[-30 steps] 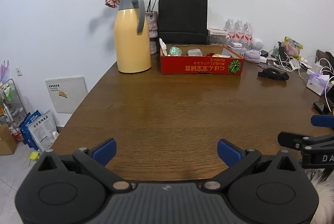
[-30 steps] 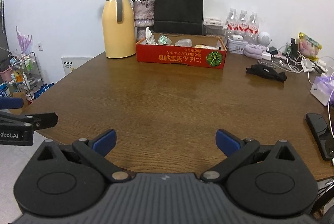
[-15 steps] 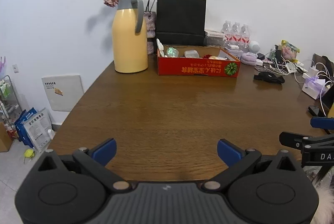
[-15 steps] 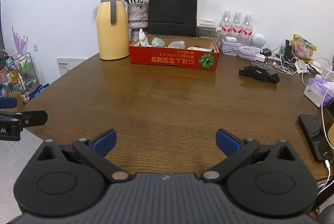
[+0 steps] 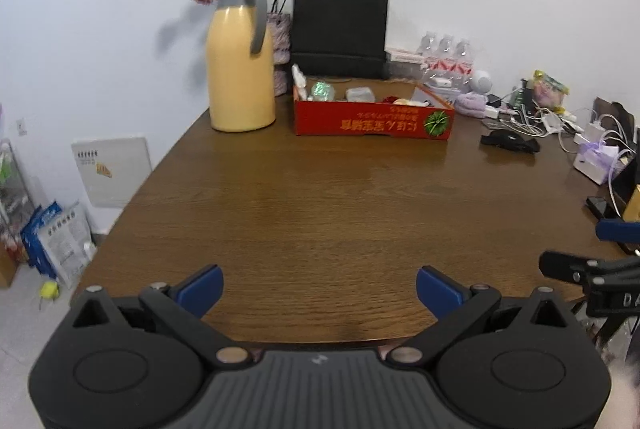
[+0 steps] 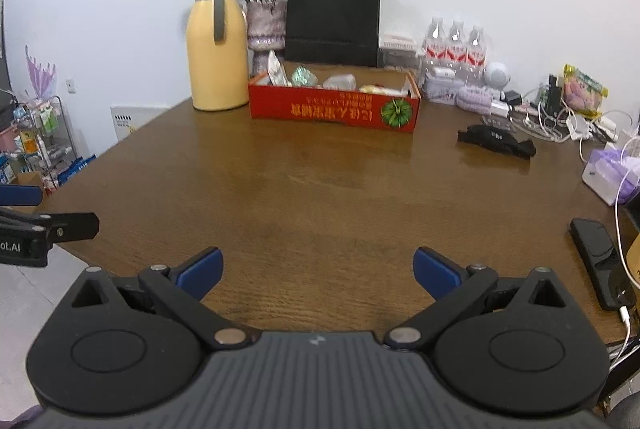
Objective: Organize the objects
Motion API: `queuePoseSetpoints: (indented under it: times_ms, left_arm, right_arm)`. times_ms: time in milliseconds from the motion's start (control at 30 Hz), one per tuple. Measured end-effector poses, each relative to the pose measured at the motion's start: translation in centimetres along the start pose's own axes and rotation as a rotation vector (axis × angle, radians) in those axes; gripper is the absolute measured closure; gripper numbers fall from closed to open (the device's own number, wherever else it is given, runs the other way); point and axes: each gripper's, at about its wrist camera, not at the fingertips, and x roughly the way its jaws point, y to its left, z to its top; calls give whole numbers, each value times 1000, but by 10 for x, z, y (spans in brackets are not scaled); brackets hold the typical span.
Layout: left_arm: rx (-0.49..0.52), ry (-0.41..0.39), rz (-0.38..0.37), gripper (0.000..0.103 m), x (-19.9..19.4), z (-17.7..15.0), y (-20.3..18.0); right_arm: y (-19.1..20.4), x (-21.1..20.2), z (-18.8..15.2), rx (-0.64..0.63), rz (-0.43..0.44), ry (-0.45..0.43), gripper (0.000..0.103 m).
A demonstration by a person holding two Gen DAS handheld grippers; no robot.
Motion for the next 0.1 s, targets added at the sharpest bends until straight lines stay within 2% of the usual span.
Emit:
queuePoseSetpoints:
  times_ms: [100]
  left_arm:
    - [-30,33,-14,0,13,-1,2]
  right_arm:
    - [0,9,-5,5,-19,-1,0]
